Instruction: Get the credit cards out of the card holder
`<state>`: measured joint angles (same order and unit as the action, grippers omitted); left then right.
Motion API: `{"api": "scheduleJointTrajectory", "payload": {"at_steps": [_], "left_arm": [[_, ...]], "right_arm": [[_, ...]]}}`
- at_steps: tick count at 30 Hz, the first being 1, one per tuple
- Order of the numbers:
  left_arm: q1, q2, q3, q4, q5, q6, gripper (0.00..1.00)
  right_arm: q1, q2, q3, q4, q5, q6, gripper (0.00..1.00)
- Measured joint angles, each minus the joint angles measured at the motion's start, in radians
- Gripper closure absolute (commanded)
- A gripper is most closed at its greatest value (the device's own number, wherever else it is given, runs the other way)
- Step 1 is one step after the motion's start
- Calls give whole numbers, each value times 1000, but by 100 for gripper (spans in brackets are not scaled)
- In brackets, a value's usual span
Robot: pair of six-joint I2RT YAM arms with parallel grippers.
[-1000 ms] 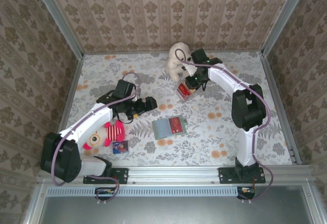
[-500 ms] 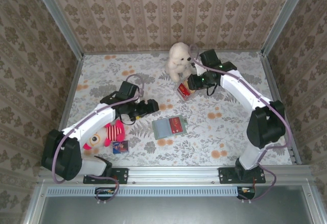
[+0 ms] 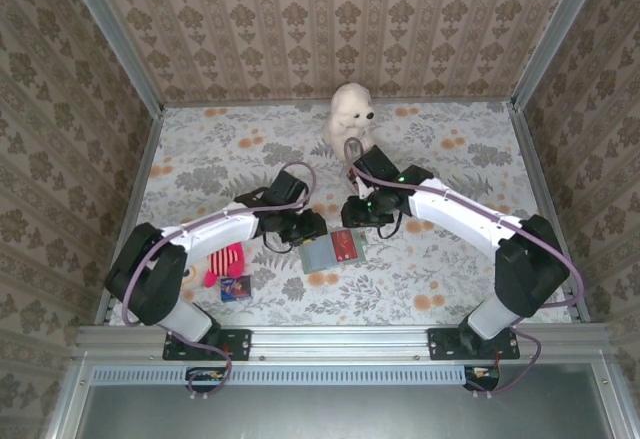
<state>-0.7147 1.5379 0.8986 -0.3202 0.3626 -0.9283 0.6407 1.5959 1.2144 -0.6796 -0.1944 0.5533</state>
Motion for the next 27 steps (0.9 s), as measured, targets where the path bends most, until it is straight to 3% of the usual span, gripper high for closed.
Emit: {"api": "scheduleJointTrajectory", "payload": {"at_steps": [8, 27], "left_arm": [[-20, 52, -10, 121, 3, -101, 83], [-24, 137, -48, 240, 36, -179, 86]], "right_arm": [[28, 111, -2, 36, 31, 82, 76], [28, 246, -2, 45, 110, 109, 80]]}}
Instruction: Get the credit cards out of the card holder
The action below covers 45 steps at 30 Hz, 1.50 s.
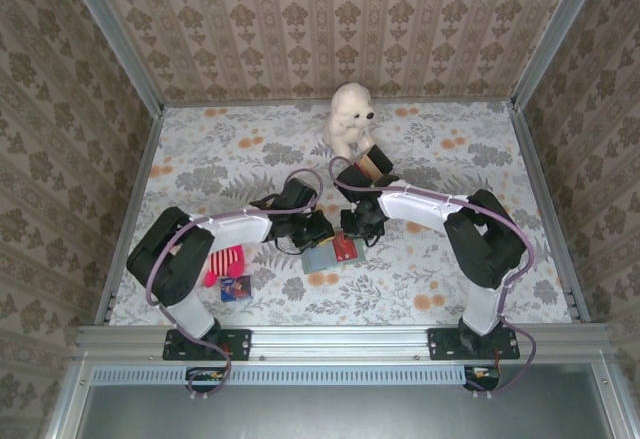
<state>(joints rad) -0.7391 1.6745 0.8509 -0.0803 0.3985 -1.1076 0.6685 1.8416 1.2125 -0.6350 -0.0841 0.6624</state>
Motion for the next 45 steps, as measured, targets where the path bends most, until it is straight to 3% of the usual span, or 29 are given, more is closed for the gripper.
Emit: {"api": "scheduleJointTrajectory", "payload": {"at_steps": [12, 29, 45], "left_arm": [[0, 45, -1, 11, 34, 1, 86], [2, 61, 0, 21, 51, 16, 86], [27, 60, -20, 67, 111, 32, 85]], "right_arm": [[0, 33, 0, 0, 2, 0, 77], [-5, 35, -5, 7, -14, 0, 85], [-10, 35, -8, 19, -41, -1, 85]]}}
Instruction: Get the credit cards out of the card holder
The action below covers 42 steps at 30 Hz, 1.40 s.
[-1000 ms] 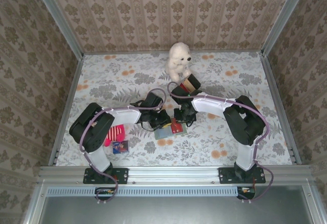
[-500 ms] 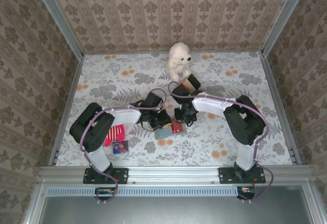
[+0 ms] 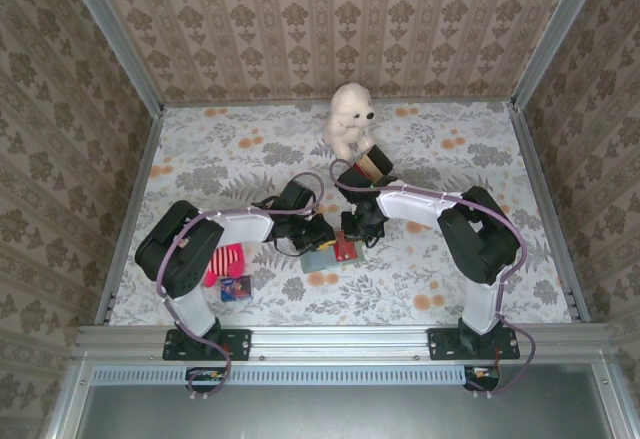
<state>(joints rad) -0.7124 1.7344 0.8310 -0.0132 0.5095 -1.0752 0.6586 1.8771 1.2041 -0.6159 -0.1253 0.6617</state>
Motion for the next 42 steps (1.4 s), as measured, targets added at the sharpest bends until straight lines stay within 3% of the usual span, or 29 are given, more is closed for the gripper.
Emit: {"api": "scheduleJointTrajectory", "payload": {"at_steps": [7, 20, 42], "left_arm": [[0, 0, 2, -14, 9, 29, 83], [-14, -36, 48, -219, -81, 116, 83], [-24, 23, 114, -261, -80, 127, 81]], "right_arm": [[1, 3, -1, 19, -26, -2, 83], [2, 4, -5, 35, -40, -3, 84], [1, 4, -5, 35, -42, -4, 88]]}}
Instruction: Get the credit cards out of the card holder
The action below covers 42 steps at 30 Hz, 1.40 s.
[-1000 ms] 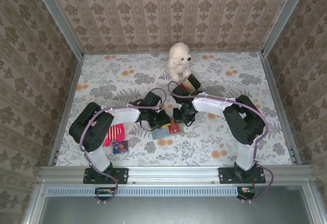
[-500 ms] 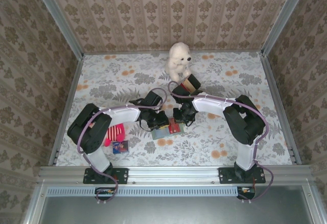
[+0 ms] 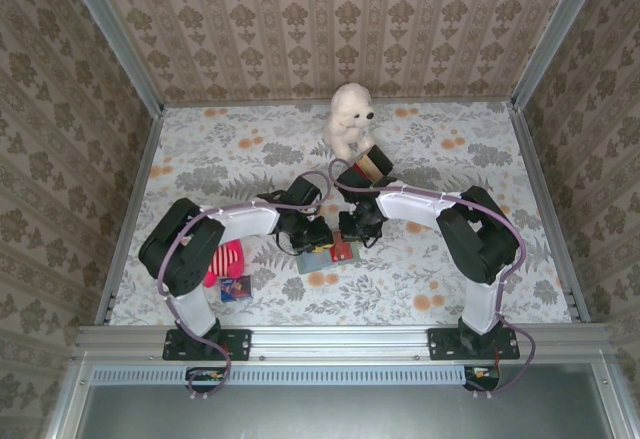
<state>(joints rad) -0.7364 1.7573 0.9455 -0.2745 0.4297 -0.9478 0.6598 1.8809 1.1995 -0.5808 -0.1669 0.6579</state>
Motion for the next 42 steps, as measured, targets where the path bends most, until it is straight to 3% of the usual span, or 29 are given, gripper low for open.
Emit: {"api": "scheduleJointTrajectory", "payload": {"at_steps": [42], "left_arm": [[13, -23, -64, 119, 76, -2, 87]], "right_arm": [[-8, 0, -6, 10, -28, -7, 84]]}}
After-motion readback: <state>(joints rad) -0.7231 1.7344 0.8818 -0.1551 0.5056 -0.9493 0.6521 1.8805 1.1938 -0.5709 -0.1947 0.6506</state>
